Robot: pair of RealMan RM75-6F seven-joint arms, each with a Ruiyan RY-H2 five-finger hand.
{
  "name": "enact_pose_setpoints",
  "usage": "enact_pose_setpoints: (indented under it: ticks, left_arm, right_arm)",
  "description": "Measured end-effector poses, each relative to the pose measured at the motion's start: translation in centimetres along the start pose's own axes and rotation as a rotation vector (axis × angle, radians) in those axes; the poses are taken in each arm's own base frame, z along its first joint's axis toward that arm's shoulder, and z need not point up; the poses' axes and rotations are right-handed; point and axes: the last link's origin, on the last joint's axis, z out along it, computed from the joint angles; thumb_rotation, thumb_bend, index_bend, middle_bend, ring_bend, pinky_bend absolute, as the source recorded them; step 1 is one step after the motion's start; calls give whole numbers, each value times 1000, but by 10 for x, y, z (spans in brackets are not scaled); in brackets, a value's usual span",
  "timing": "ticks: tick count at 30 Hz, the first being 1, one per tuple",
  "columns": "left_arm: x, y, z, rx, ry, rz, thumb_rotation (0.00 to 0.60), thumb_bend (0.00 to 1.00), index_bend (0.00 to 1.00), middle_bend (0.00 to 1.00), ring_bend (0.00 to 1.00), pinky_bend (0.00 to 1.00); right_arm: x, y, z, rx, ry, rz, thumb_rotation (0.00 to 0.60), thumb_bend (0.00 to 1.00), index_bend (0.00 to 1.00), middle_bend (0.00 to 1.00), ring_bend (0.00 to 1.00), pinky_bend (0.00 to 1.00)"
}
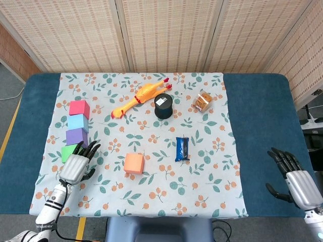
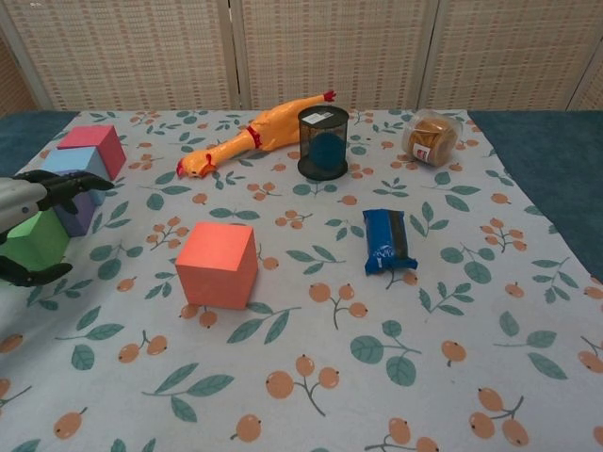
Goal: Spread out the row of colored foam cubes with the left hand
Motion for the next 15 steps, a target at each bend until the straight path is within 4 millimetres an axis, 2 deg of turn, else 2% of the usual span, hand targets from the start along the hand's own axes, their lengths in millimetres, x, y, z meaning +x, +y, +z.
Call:
enact_pose_setpoints:
  ticks: [9, 15]
  left_arm:
    - [-11, -18, 2, 47, -31, 46, 600, 346, 0, 41, 236, 18]
    - [-10, -31, -8, 90, -15, 99, 600, 338, 0, 65, 264, 1]
  right_arm:
    - [0, -3, -4, 3, 10, -8, 600, 230, 0, 0, 0, 0]
    - [0, -2, -3, 1, 13, -12, 600, 230, 0, 0, 0, 0]
